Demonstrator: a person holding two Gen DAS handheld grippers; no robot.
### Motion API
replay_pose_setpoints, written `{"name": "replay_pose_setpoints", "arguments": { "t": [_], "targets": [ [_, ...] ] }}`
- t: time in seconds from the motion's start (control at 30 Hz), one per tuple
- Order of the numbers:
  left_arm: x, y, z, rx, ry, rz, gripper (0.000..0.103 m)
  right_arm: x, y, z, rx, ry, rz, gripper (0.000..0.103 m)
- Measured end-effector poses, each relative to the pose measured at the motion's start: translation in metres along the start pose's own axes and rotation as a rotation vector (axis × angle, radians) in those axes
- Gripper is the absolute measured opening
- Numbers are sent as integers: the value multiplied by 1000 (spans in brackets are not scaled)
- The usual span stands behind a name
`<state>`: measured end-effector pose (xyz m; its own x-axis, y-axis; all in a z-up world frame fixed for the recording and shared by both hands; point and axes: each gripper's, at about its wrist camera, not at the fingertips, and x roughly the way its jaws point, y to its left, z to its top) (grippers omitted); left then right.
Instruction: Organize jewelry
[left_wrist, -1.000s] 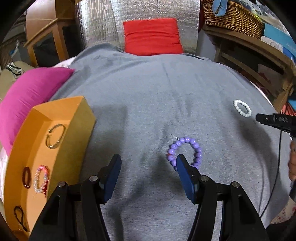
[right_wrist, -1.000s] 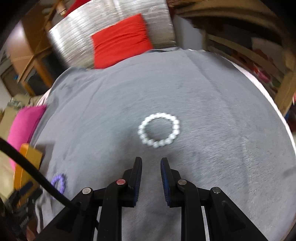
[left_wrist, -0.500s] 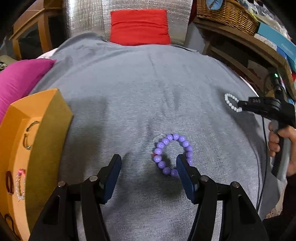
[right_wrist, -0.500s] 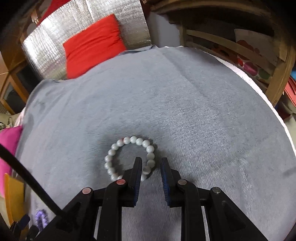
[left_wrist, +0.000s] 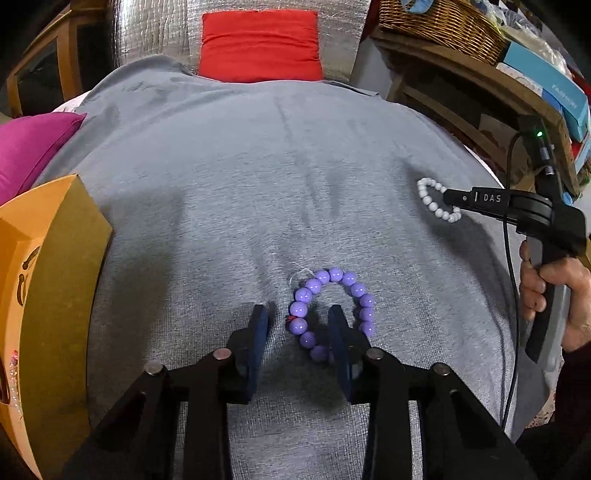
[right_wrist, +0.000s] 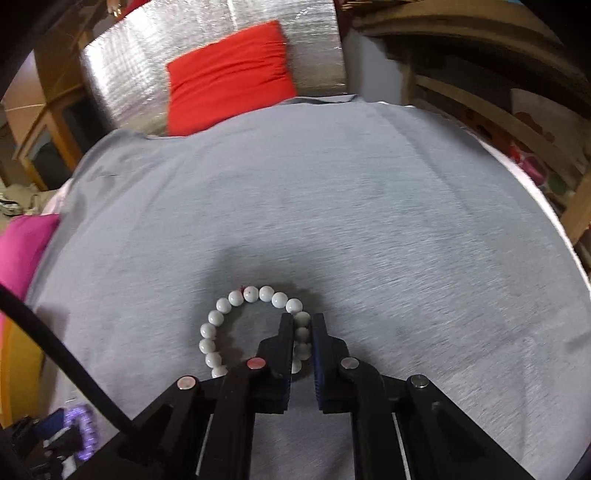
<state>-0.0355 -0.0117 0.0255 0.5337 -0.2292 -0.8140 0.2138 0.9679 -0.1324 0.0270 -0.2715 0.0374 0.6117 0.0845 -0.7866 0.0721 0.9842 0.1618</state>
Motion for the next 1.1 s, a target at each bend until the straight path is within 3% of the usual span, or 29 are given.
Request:
{"name": "replay_pose_setpoints", "arguments": {
  "t": [0.23, 0.37, 0.53, 0.7, 0.83, 1.0, 1.1],
  "targets": [
    [-12, -4, -1, 8, -26, 56, 33, -21, 13, -15, -8, 29, 98, 10],
    [-27, -8, 3, 32, -96, 50, 33, -28, 11, -23, 5, 50, 107, 10],
    [-16, -16, 10, 86, -89, 39, 33, -16, 6, -30, 32, 99, 115, 10],
    [7, -22, 11, 129, -10, -4, 33, -14, 5, -29, 32, 105, 117, 10],
    [11, -23, 10, 144, 4, -21, 32, -12, 4, -28, 40, 109, 124, 10],
    [6, -18, 7, 109, 21, -99, 17, -11, 5, -27, 36, 109, 119, 11],
    [4, -21, 4, 115, 29, -129, 17, -11, 5, -27, 38, 107, 115, 11]
  ]
}}
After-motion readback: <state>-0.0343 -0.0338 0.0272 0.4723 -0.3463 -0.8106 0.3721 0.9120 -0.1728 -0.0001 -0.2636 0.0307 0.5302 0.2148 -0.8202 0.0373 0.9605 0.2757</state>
